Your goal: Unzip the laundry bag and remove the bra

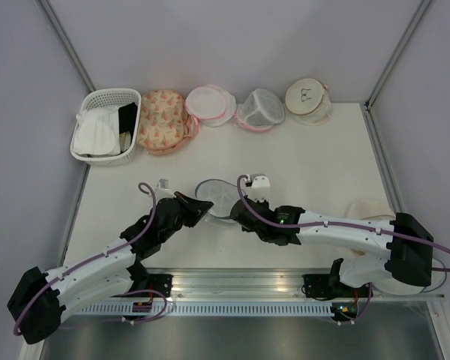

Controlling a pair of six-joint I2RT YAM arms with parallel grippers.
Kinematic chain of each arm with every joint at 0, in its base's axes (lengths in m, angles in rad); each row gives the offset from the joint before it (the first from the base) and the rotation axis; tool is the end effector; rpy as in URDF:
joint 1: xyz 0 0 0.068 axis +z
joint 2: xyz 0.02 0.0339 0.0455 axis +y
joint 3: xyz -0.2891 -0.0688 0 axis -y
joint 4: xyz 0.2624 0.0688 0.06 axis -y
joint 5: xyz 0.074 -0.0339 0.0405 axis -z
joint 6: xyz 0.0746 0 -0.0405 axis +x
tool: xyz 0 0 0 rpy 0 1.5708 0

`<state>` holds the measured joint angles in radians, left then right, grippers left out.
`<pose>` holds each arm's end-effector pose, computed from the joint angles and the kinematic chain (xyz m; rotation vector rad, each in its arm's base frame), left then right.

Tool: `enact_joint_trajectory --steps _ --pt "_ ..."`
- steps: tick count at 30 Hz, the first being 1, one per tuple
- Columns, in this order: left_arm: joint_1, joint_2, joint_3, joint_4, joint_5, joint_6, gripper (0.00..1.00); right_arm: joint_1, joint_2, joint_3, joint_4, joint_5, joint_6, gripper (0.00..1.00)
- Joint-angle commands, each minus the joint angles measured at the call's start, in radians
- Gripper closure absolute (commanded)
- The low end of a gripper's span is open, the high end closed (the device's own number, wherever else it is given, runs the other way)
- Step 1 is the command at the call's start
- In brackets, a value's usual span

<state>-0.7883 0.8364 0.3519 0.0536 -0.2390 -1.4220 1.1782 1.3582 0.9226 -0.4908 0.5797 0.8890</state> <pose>0.1673 -0.1432 0.1978 -0.8410 2.0249 -1.1340 0.1541 0.2654 0.2307 -0.1054 2.3212 0.3103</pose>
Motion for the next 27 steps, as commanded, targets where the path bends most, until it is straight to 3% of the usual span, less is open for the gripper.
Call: enact_joint_trajectory --steps 1,12,19,22,26,27 --pt "0.0 -0.048 -0.03 0.046 0.047 0.116 0.98 -0.002 -0.03 -0.011 -0.146 0.115 0.019 1.0" --pt "0.018 0.045 0.07 0.14 0.484 0.604 0.98 -0.026 -0.094 -0.053 -0.2 0.149 0.011 1.0" --pt "0.187 0.176 0.182 0.081 0.717 0.814 0.98 -0.031 -0.172 -0.074 -0.213 0.132 -0.007 1.0" --pt "0.234 0.268 0.248 0.065 0.754 0.867 0.98 -0.031 -0.208 -0.085 -0.19 0.103 -0.021 1.0" --pt "0.244 0.339 0.314 0.029 0.709 0.832 0.26 -0.029 -0.215 -0.094 -0.146 0.078 -0.028 1.0" --pt "0.244 0.333 0.309 0.025 0.642 0.813 0.23 -0.029 -0.214 -0.097 -0.14 0.074 -0.028 0.99"
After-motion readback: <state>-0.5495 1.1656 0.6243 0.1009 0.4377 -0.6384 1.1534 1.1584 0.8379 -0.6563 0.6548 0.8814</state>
